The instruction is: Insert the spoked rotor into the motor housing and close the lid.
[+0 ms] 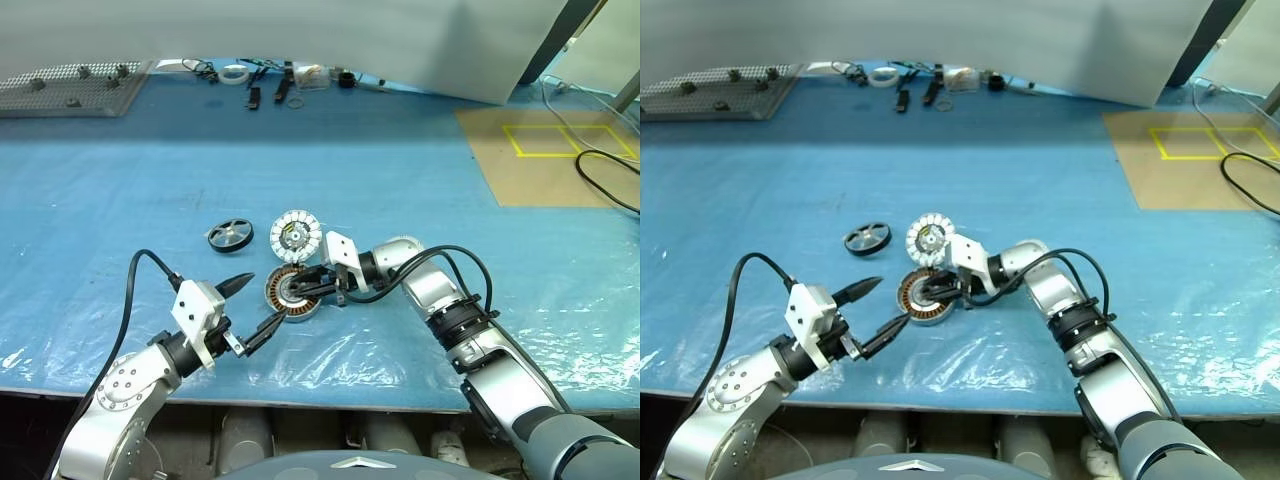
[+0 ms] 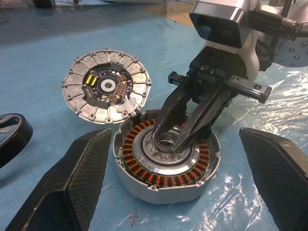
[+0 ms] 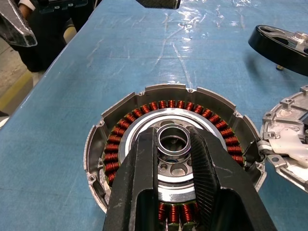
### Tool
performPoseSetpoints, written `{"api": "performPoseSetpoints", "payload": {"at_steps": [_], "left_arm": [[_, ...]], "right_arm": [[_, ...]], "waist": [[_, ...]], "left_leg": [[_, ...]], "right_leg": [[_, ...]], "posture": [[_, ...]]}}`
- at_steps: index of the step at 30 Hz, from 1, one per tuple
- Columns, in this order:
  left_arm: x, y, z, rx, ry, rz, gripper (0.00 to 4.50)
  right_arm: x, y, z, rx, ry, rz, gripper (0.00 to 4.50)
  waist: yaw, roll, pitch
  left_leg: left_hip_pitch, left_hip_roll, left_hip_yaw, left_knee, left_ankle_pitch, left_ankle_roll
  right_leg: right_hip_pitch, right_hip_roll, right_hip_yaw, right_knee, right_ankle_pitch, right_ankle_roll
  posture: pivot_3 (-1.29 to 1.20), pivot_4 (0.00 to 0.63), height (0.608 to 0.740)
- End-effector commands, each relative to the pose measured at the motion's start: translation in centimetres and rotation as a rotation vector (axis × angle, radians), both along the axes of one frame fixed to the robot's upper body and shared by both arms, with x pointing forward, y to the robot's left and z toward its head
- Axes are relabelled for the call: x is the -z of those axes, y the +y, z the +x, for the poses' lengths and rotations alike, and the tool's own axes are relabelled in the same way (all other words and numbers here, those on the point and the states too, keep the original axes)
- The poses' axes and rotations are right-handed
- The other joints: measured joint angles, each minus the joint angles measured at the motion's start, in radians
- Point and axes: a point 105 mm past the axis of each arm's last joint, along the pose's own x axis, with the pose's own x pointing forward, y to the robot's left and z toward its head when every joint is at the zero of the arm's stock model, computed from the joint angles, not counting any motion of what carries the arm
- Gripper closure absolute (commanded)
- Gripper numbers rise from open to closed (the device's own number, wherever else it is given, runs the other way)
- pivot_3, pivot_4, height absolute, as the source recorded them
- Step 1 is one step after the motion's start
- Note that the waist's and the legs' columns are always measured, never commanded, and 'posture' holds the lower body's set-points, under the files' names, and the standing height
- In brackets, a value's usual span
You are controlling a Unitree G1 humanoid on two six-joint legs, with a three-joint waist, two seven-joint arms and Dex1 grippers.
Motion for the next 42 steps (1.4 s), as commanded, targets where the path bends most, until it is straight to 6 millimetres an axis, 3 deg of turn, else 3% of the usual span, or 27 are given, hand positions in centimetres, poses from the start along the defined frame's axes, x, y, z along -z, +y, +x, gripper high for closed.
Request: {"api": "performPoseSetpoints", "payload": {"at_steps": [1,7,16,20,28,31,37,42], "left_arm": [[-1.4,-0.5,-0.2,0.019,-0.049,-0.013,0.00],[-1.4,-0.4,-0.2,0.018,-0.048,-0.013,0.00],[-1.6,-0.4,0.0,0.022,-0.049,-0.010,0.00],[-0.1,0.4,0.1,0.021,-0.032,-0.007,0.00],[0.7,1.1,0.6,0.055,-0.042,-0.003,0.00],[0.6,1.3,1.1,0.077,-0.052,0.003,0.00],[0.0,1.5,2.7,0.102,-0.079,0.012,0.00],[0.0,1.2,3.3,0.124,-0.082,0.011,0.00]], "right_arm": [[-0.5,0.1,0.3,-0.007,-0.026,0.005,3.90],[-0.6,0.0,0.4,0.001,-0.029,0.010,2.00],[-3.2,-0.9,1.0,0.017,-0.060,0.062,2.00],[-4.3,-1.1,0.9,0.024,-0.074,0.088,2.00],[-5.4,-1.4,1.2,0.070,-0.077,0.113,2.00],[-5.7,-1.7,1.7,0.112,-0.090,0.125,2.56],[-6.1,-1.9,2.6,0.187,-0.105,0.160,4.47],[-6.1,-2.3,2.7,0.224,-0.111,0.165,4.47]], "waist": [[0.000,0.000,0.000],[0.000,0.000,0.000],[0.002,0.000,0.000],[-0.002,0.000,0.000],[0.002,0.000,0.000],[0.003,0.000,0.000],[0.003,0.000,0.000],[0.001,0.000,0.000]], "left_leg": [[0.000,0.000,0.000,0.000,0.000,0.000],[0.000,0.000,0.000,0.000,0.000,0.000],[-0.001,0.000,0.000,0.001,0.000,0.000],[0.000,0.000,0.000,0.001,0.000,0.000],[0.000,0.000,0.000,0.001,0.000,0.000],[0.000,0.000,0.000,0.001,0.000,0.000],[0.000,0.000,0.000,0.001,0.001,-0.001],[-0.001,0.000,0.000,0.001,0.001,-0.001]], "right_leg": [[0.000,0.000,0.000,0.000,0.000,0.000],[0.000,0.000,0.000,0.000,0.000,0.000],[0.000,0.000,0.000,0.000,0.000,0.000],[0.000,0.000,0.000,0.000,0.000,0.000],[0.000,0.000,0.000,0.000,0.000,0.000],[0.000,0.000,0.000,0.000,0.000,0.000],[0.000,0.000,0.000,0.001,0.000,0.000],[0.000,0.000,0.000,0.001,0.000,0.000]], "posture": [[0.00,0.150,0.740],[0.00,0.150,0.740],[0.00,0.150,0.740],[0.00,0.150,0.740],[0.00,0.150,0.740],[0.00,0.150,0.740],[0.00,0.150,0.740],[0.00,0.150,0.740]]}}
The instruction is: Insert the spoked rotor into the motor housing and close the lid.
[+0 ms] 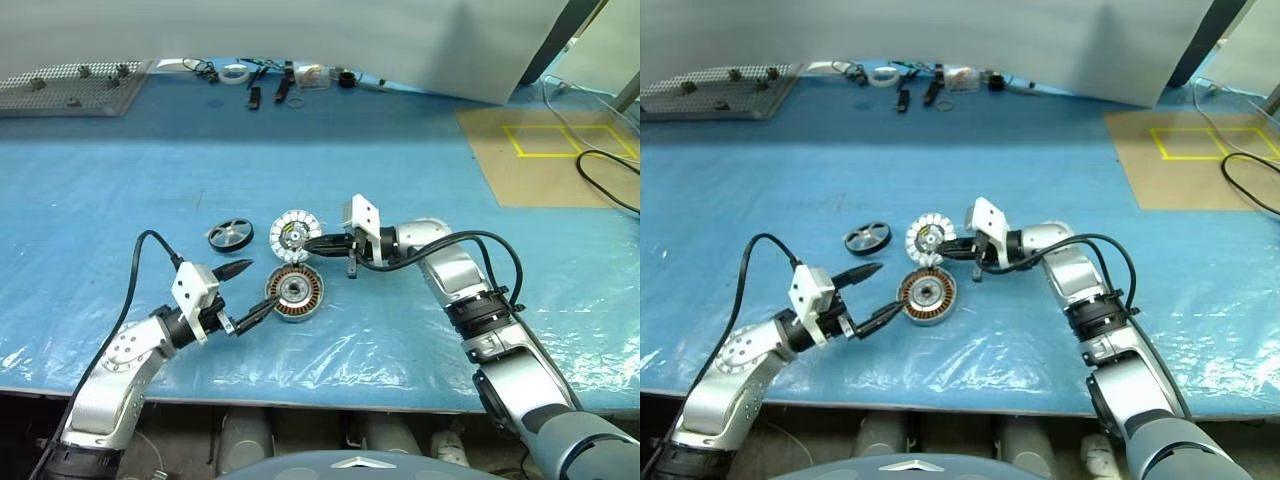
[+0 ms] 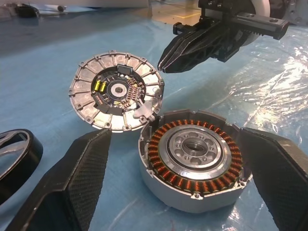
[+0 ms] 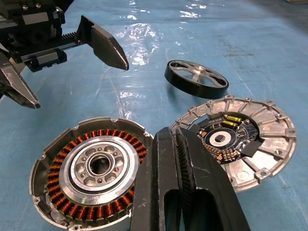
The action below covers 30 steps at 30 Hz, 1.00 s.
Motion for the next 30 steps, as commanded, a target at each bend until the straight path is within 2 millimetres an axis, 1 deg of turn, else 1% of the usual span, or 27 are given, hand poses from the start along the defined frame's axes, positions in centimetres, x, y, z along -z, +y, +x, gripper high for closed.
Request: {"api": "performPoseSetpoints", "payload": {"at_steps": [1,5,11,21,26,30], "left_arm": [[-0.7,-0.2,0.1,0.022,-0.033,-0.013,0.00],[-0.6,-0.5,0.0,0.031,-0.031,-0.018,0.00],[-0.6,-0.5,-0.1,0.032,-0.029,-0.016,0.00],[-0.7,-0.5,-0.7,0.023,-0.028,-0.018,0.00],[-0.9,-0.5,-0.6,0.012,-0.038,-0.023,0.00],[-0.8,-0.6,-1.1,0.009,-0.030,-0.019,0.00]], "right_arm": [[-1.4,-0.2,0.0,0.017,-0.049,0.037,4.47],[-1.3,-0.6,0.3,0.051,-0.048,0.031,4.47],[-1.3,-0.5,0.2,0.054,-0.047,0.037,4.47],[-1.4,0.0,-0.2,0.015,-0.041,0.036,4.47],[-1.5,0.2,-0.4,-0.008,-0.035,0.036,4.47],[-1.2,0.3,-0.8,-0.023,-0.012,0.039,4.47]], "waist": [[0.001,0.000,0.000],[0.002,0.000,0.000],[0.001,0.000,0.000],[0.002,0.000,0.000],[0.002,0.000,0.000],[0.001,0.000,0.000]], "left_leg": [[0.000,0.000,0.000,0.000,0.000,0.000],[0.000,0.000,0.000,0.000,0.000,0.000],[0.000,0.000,0.000,0.000,0.000,0.000],[0.000,0.000,0.000,0.000,0.000,0.000],[0.000,0.000,0.000,0.000,0.000,0.000],[0.000,0.000,0.000,0.000,0.000,0.000]], "right_leg": [[0.000,0.000,0.000,0.000,0.000,0.000],[0.000,0.000,0.000,0.000,0.000,0.000],[0.000,0.000,0.000,0.000,0.000,0.000],[0.000,0.000,0.000,0.000,0.000,0.000],[0.000,0.000,0.000,0.000,0.000,0.000],[0.000,0.000,0.000,0.000,0.000,0.000]], "posture": [[0.00,0.150,0.740],[0.00,0.150,0.740],[0.00,0.150,0.740],[0.00,0.150,0.740],[0.00,0.150,0.740],[0.00,0.150,0.740]]}}
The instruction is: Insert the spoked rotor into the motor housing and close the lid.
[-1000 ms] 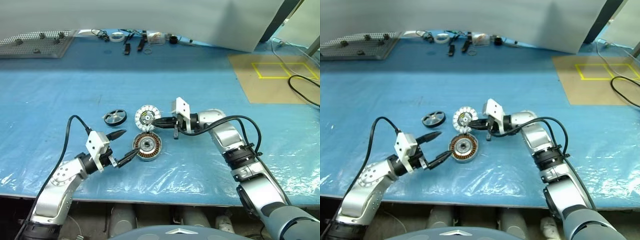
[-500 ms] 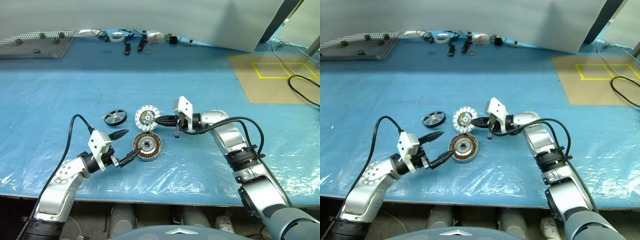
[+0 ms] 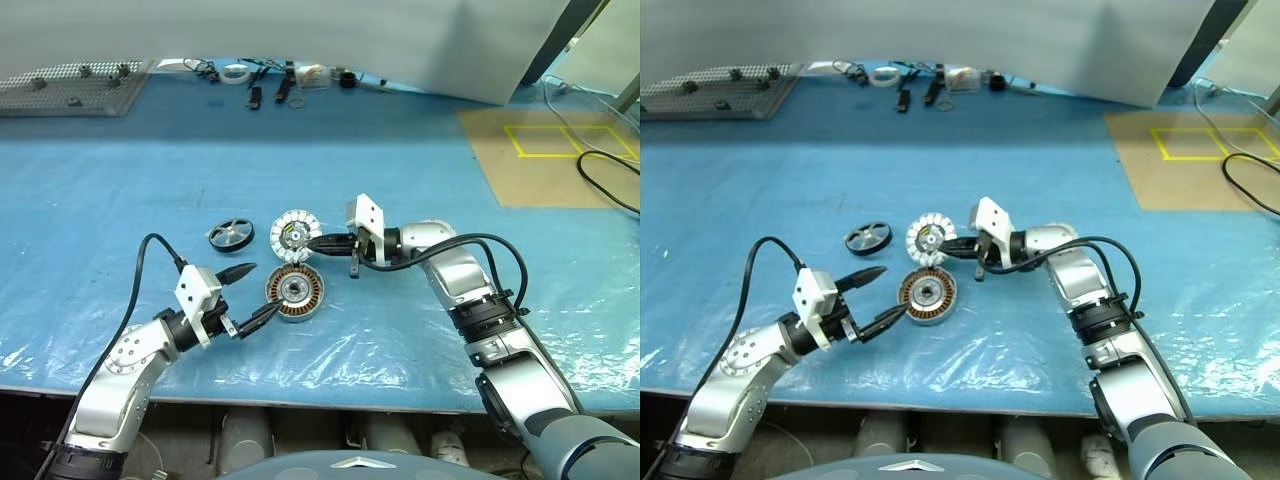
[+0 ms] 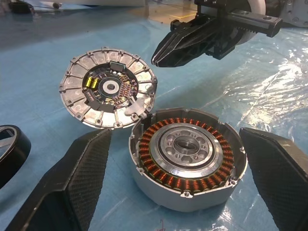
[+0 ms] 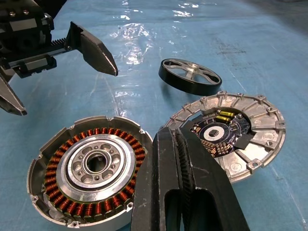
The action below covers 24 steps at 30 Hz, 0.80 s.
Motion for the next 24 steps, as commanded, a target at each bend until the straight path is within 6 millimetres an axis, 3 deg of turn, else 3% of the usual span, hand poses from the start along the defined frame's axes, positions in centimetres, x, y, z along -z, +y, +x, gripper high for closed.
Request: {"api": "performPoseSetpoints", "payload": {"at_steps": [1,14,24], "left_arm": [[-1.1,-0.1,-0.5,0.002,-0.043,-0.003,0.00],[-1.4,-0.5,-0.8,-0.014,-0.045,-0.013,0.00],[-0.8,0.3,-1.1,-0.027,-0.032,-0.006,0.00]], "right_arm": [[-1.3,0.7,-0.7,-0.047,-0.027,0.036,4.47],[-1.2,0.9,-1.2,-0.105,-0.009,0.012,4.47],[-0.7,2.4,-2.1,-0.185,0.023,0.012,4.47]], "waist": [[-0.001,0.000,0.000],[0.000,0.000,0.000],[-0.001,0.000,0.000]], "left_leg": [[0.000,0.000,0.000,0.000,0.000,0.000],[0.000,0.000,0.000,0.000,0.000,0.000],[0.000,0.000,0.000,0.000,0.000,0.000]], "right_leg": [[0.000,0.000,0.000,0.000,0.000,0.000],[0.000,0.000,0.000,0.000,0.000,0.000],[0.000,0.000,0.000,0.000,0.000,0.000]], "posture": [[0.00,0.150,0.740],[0.00,0.150,0.740],[0.00,0.150,0.740]]}}
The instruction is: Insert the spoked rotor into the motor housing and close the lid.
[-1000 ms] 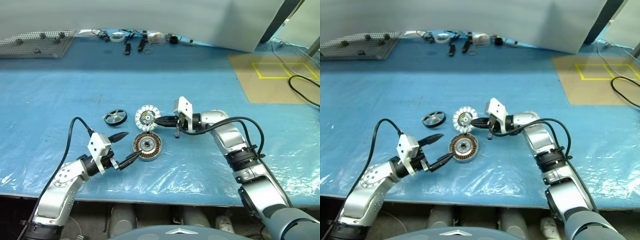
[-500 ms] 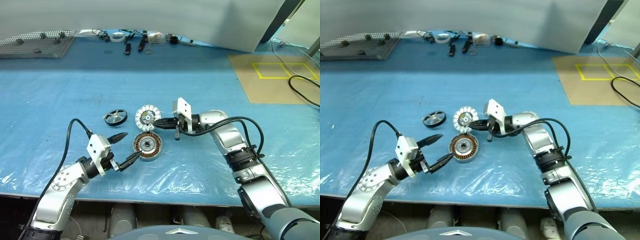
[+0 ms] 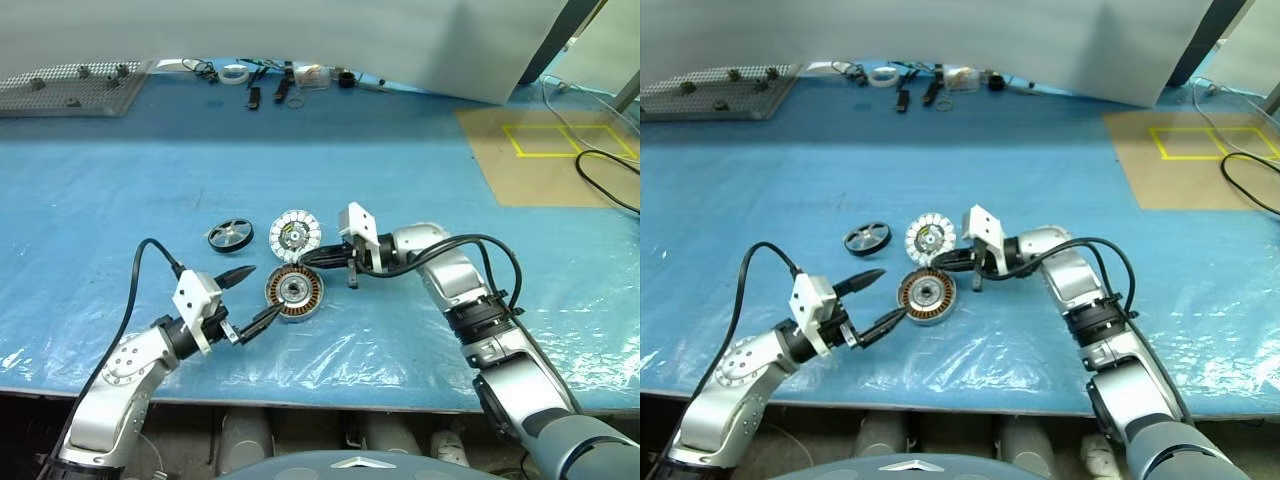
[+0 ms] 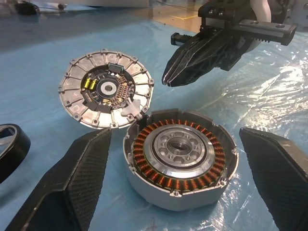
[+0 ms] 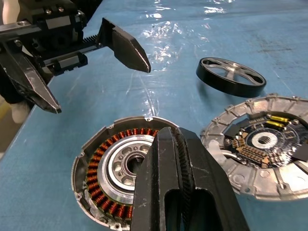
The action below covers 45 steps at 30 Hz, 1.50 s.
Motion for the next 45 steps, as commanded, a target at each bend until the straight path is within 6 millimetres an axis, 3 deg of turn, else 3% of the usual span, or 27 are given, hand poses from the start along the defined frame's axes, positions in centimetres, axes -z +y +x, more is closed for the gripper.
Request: {"api": "performPoseSetpoints", "payload": {"at_steps": [1,19,32,42,45], "left_arm": [[-0.8,0.4,-0.2,-0.002,-0.040,-0.003,0.00],[0.0,-0.1,-1.4,-0.019,-0.015,-0.015,0.00],[0.3,-0.2,-1.6,-0.037,-0.011,-0.024,0.00],[0.4,-0.6,-1.6,-0.043,-0.012,-0.032,0.00],[0.2,-0.7,-1.5,-0.041,-0.014,-0.033,0.00]], "right_arm": [[-1.3,1.2,-0.4,-0.059,-0.041,0.030,4.47],[0.7,2.2,-1.3,-0.124,-0.014,-0.026,4.47],[2.2,2.9,-0.5,-0.100,0.009,-0.044,4.47],[4.5,2.5,-0.5,-0.103,0.022,-0.129,4.47],[6.1,2.0,-0.2,-0.075,0.025,-0.189,4.47]], "waist": [[0.000,0.000,0.000],[0.000,0.000,0.000],[-0.002,0.000,0.000],[-0.001,0.000,0.000],[-0.001,0.000,0.000]], "left_leg": [[0.000,0.000,0.000,0.000,0.000,0.000],[0.000,0.000,0.000,0.000,0.000,0.000],[0.000,0.000,0.000,0.000,0.000,0.000],[0.001,0.000,0.000,0.000,-0.001,0.001],[0.002,0.000,0.000,0.000,-0.001,0.001]], "right_leg": [[0.000,0.000,0.000,0.000,0.000,0.000],[0.000,0.000,0.000,0.000,0.000,0.000],[0.000,0.000,0.000,0.000,0.000,0.000],[0.000,0.000,0.000,0.000,0.000,0.000],[0.002,0.000,0.000,0.000,0.000,0.000]], "posture": [[0.00,0.150,0.740],[0.00,0.150,0.740],[0.00,0.150,0.740],[0.00,0.150,0.740],[0.00,0.150,0.740]]}}
